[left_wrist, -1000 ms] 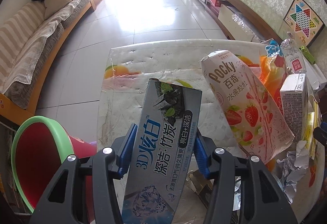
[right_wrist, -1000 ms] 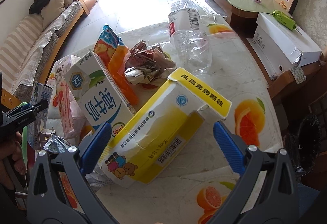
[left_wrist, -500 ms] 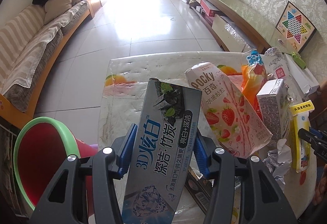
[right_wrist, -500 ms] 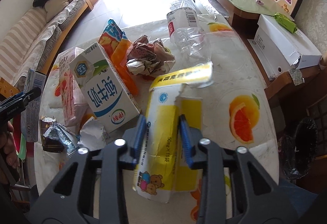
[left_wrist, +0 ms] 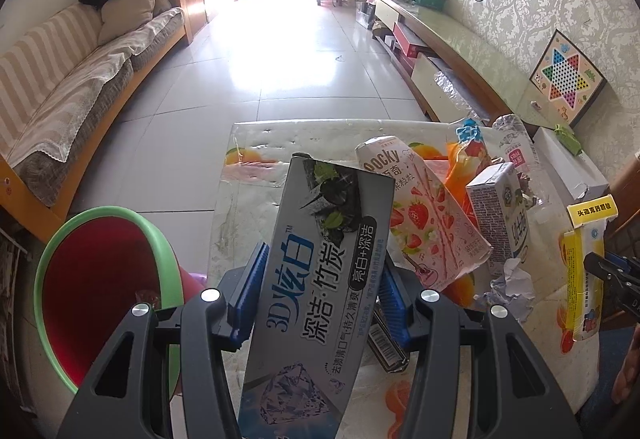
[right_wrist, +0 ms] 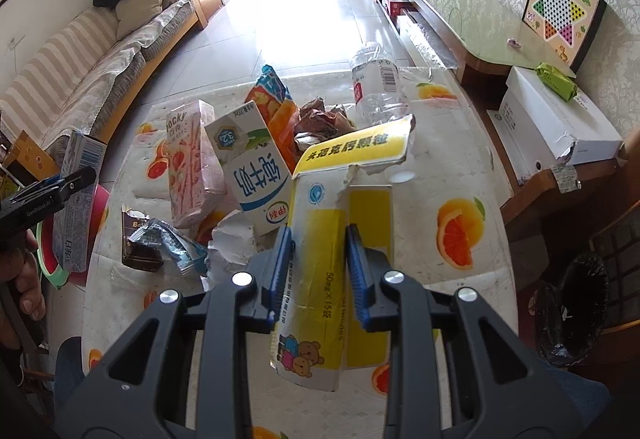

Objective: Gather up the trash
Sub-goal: 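Grasp the yellow tissue box with the right tool while the left tool holds the toothpaste box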

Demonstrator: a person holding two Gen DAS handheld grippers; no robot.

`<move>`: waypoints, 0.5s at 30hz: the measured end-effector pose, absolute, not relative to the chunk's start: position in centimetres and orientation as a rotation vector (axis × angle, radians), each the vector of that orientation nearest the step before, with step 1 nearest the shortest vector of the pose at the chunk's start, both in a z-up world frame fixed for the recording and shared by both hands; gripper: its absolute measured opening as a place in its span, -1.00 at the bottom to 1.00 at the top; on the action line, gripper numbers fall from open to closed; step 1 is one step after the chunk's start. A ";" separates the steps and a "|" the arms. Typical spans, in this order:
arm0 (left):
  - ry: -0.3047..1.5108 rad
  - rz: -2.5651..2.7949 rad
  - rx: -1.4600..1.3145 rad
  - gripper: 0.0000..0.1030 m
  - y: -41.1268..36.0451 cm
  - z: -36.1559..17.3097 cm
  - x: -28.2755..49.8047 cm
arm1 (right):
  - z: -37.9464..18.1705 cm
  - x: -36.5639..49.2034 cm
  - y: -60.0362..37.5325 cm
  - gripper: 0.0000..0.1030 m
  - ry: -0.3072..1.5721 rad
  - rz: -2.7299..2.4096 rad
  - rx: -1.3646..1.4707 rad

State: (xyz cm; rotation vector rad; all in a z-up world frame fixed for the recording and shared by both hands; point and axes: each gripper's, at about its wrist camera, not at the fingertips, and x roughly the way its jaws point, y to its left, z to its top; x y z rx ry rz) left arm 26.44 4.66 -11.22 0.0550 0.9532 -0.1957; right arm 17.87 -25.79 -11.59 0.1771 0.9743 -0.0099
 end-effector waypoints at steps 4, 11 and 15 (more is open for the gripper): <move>0.939 -0.201 0.045 -0.04 5.0 -10.5 24.9 | -9.7 17.5 -24.7 -0.47 0.940 -0.005 0.136; 0.905 -0.183 0.021 -0.04 6.6 -8.9 22.5 | -7.1 17.2 -21.8 -0.47 0.890 0.034 0.092; 0.882 -0.159 -0.003 -0.04 8.3 -8.0 21.6 | -5.7 17.4 -19.1 -0.47 0.865 0.078 0.061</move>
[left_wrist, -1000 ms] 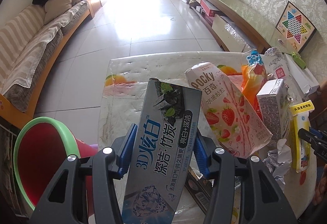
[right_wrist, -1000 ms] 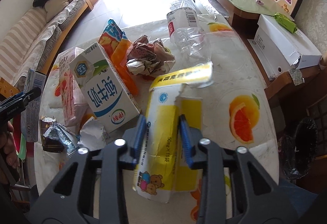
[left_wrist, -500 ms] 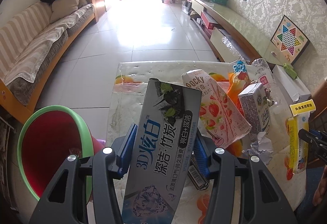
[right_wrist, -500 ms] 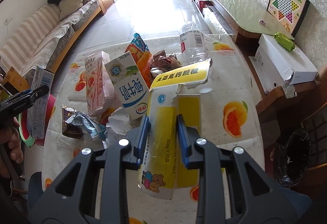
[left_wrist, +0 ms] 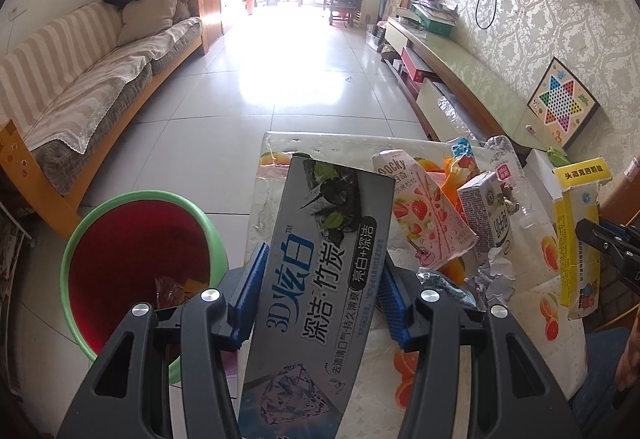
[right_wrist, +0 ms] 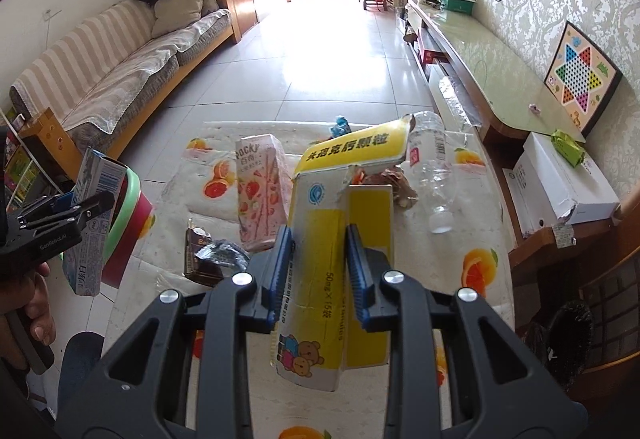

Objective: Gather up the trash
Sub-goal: 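Grasp the yellow tissue box with the right tool while the left tool holds the toothpaste box, then carry the toothpaste box over the red bucket and open the left tool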

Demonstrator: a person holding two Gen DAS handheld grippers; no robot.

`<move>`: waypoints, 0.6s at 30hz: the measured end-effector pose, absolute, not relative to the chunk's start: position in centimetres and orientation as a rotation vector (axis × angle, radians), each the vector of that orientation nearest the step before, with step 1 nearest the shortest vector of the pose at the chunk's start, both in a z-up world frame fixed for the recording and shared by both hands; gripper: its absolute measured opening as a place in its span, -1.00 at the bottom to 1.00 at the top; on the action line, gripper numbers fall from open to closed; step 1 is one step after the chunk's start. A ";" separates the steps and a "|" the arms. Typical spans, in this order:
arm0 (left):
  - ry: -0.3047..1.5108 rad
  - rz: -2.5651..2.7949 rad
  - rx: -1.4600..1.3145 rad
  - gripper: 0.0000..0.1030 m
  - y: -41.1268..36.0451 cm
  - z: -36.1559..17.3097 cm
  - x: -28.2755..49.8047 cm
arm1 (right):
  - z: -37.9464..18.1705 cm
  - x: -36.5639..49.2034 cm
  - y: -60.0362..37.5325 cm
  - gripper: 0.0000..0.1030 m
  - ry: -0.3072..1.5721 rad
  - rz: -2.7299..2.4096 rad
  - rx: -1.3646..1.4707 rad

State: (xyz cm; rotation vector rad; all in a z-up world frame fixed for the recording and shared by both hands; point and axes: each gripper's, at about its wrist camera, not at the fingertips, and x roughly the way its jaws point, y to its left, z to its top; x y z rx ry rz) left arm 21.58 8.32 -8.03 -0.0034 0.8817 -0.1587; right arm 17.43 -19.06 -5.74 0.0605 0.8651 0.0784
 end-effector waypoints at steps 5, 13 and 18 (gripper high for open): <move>0.867 -0.122 -0.031 -0.04 11.1 -7.5 20.8 | -4.8 18.3 -15.0 -0.47 0.846 0.141 0.033; 0.868 -0.035 -0.073 -0.04 17.3 -8.4 20.6 | -5.2 20.2 -6.9 -0.47 0.862 0.262 -0.016; 0.872 0.032 -0.109 -0.04 21.9 -9.3 21.0 | -6.1 21.5 -1.3 -0.47 0.877 0.336 -0.054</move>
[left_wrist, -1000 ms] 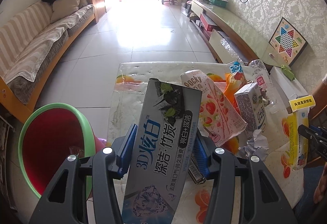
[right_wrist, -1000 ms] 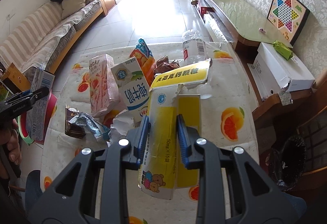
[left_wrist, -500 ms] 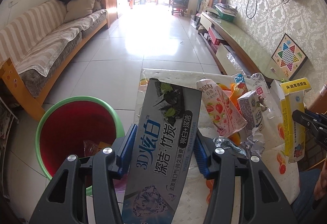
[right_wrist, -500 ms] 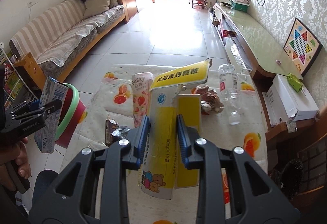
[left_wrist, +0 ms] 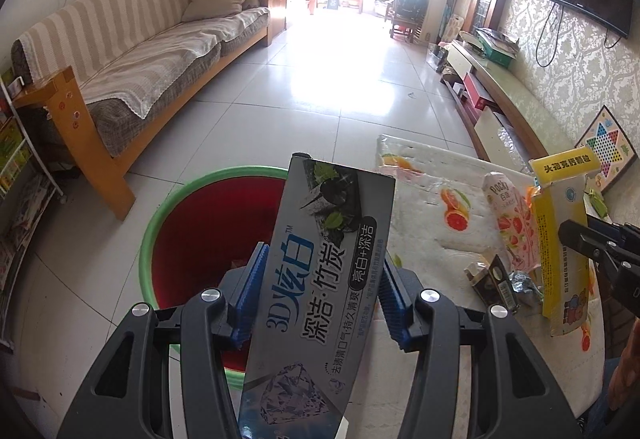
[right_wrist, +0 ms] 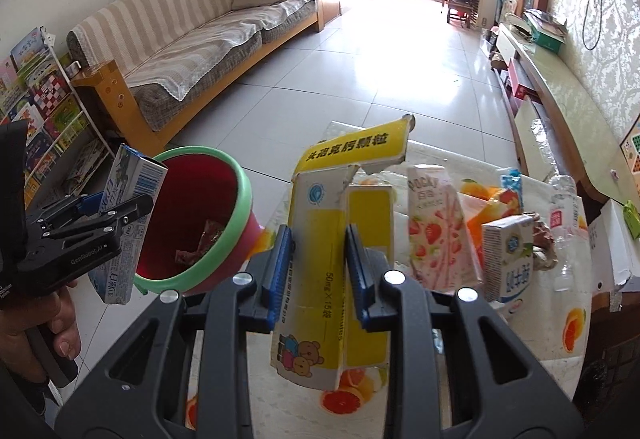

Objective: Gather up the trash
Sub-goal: 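Carry the toothpaste box over the red bucket and open the left tool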

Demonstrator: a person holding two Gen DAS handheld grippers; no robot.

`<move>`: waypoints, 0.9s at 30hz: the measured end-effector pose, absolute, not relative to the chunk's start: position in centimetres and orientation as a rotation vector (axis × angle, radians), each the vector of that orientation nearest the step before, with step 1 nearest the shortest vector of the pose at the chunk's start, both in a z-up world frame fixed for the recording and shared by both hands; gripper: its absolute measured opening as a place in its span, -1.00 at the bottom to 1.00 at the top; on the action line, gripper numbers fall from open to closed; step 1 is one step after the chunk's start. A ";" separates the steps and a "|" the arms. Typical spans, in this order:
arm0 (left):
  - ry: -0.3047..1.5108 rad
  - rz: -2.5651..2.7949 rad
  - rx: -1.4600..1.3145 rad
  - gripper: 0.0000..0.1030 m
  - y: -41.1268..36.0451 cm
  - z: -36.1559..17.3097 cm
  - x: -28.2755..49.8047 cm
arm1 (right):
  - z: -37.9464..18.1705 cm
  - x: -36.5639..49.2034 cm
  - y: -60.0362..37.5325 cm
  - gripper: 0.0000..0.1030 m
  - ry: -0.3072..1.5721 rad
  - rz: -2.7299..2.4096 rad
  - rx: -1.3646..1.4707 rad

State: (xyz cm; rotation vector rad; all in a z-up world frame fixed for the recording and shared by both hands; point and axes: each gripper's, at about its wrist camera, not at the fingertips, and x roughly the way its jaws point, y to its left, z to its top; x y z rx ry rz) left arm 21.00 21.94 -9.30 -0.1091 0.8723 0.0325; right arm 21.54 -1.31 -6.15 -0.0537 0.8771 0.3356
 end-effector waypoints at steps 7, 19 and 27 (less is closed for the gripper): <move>0.874 0.101 -0.152 -0.04 27.0 -10.4 21.4 | -6.8 23.2 5.5 -0.47 0.882 0.429 -0.094; 0.880 0.126 -0.188 -0.04 30.0 -11.7 22.5 | -6.7 24.6 10.9 -0.47 0.876 0.493 -0.122; 0.861 0.136 -0.219 0.70 30.5 -12.0 22.7 | -6.8 24.9 11.1 -0.47 0.881 0.491 -0.126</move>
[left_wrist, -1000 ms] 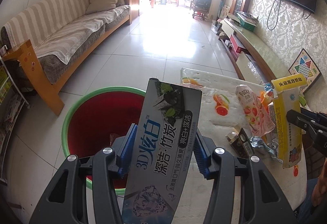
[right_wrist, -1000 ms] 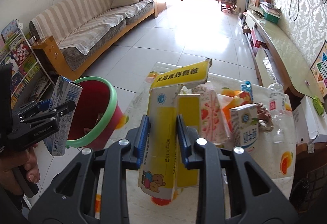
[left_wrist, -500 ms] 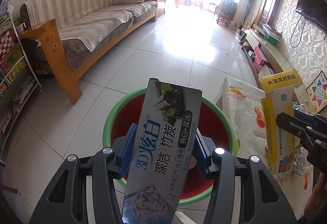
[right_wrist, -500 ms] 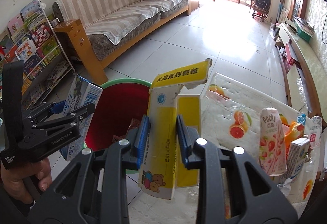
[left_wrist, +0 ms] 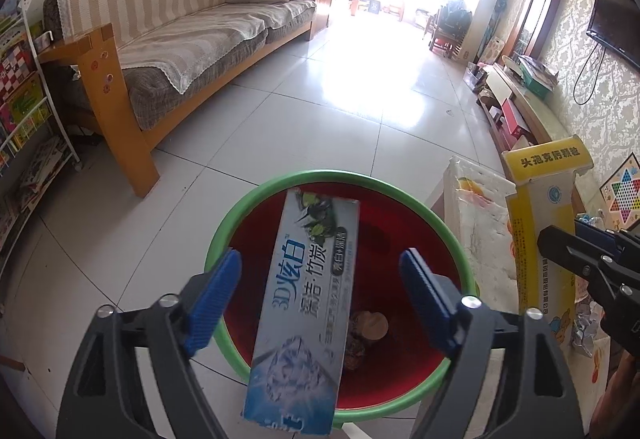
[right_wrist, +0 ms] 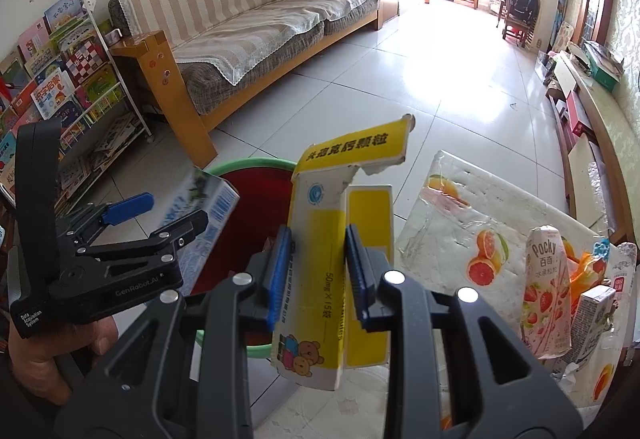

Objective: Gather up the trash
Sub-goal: 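Carry the toothpaste box over the red bucket and open the left tool, then lower the yellow box into the red bucket and open the right tool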

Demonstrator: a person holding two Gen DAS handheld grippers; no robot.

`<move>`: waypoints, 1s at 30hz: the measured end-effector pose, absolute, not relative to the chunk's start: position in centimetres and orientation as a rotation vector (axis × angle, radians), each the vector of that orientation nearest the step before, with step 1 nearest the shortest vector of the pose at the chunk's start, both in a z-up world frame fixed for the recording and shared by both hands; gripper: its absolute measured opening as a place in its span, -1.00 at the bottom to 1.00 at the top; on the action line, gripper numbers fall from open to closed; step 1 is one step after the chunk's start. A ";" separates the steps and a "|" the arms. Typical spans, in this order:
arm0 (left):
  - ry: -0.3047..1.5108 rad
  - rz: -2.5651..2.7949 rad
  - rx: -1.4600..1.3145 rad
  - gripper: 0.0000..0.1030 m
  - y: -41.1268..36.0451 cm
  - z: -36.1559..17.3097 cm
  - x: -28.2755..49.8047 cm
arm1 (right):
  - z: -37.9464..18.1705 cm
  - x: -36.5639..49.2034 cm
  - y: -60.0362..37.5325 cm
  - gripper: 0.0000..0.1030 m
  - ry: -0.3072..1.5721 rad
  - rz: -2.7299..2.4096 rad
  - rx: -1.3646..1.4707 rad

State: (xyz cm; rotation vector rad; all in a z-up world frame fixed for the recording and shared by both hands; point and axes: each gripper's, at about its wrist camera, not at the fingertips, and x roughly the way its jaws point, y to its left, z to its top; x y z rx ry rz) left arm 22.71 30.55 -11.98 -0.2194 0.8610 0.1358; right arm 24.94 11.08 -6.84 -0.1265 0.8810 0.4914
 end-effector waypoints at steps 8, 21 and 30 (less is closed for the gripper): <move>0.858 0.177 -0.219 0.73 31.3 -12.0 21.7 | -7.1 24.9 11.9 -0.47 0.886 0.500 -0.130; 0.849 0.278 -0.220 0.73 36.1 -11.6 17.8 | -8.2 24.3 17.5 -0.47 0.897 0.592 -0.149; 0.855 0.335 -0.252 0.73 39.3 -12.3 16.5 | -9.0 23.8 21.0 -0.47 0.900 0.639 -0.186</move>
